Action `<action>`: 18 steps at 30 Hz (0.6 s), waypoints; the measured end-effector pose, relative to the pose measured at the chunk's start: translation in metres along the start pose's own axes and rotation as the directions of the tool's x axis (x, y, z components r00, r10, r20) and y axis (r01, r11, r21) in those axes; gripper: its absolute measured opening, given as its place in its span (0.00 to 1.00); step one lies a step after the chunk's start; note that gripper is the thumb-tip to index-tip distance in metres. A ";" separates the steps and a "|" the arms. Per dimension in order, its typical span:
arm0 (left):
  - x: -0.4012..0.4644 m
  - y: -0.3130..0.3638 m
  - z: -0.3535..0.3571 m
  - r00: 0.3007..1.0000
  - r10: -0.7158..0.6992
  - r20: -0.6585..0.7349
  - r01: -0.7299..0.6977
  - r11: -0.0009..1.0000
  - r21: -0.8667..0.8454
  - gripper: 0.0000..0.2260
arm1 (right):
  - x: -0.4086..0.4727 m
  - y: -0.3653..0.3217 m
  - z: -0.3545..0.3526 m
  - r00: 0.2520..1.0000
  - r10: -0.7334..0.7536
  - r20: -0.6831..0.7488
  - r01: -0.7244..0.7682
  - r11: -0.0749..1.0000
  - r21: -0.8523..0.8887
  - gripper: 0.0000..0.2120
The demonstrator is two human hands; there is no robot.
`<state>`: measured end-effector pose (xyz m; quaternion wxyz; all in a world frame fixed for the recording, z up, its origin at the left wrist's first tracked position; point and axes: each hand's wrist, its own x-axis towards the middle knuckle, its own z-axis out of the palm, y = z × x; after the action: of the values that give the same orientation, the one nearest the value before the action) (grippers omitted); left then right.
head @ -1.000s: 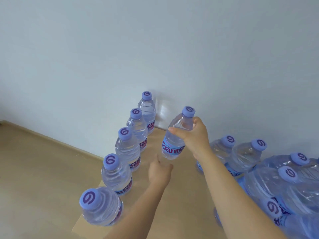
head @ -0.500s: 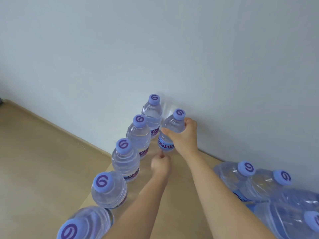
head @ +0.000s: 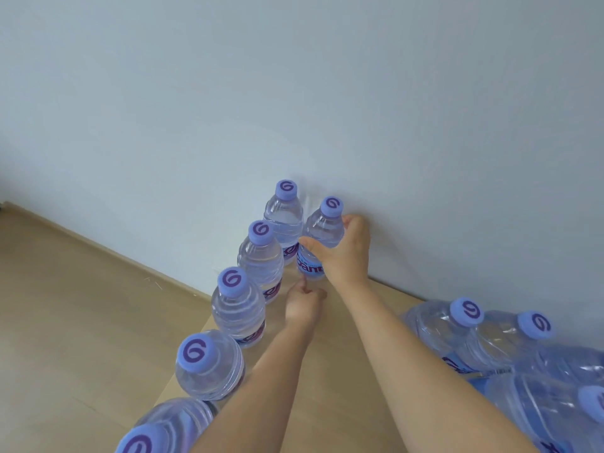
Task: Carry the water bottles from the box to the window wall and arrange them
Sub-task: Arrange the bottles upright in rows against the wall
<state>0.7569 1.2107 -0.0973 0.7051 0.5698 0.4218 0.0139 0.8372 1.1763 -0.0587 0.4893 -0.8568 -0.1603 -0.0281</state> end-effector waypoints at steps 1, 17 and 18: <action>-0.002 -0.001 0.000 1.000 0.006 -0.001 -0.006 1.000 0.017 0.30 | -0.003 -0.001 -0.002 1.000 -0.013 0.001 0.013 0.999 -0.045 0.32; -0.075 -0.053 0.036 0.903 0.139 0.406 -0.321 0.847 0.424 0.32 | -0.095 0.016 -0.127 0.900 0.167 -0.403 -0.185 0.983 -0.007 0.39; -0.078 -0.053 0.036 0.894 0.146 0.424 -0.343 0.831 0.438 0.32 | -0.096 0.022 -0.123 0.895 0.253 -0.368 -0.248 0.967 0.063 0.39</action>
<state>0.7047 1.1248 -0.0956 0.5913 0.7753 0.1911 -0.1128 0.7666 1.0376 -0.0330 0.5165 -0.8456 0.0472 -0.1261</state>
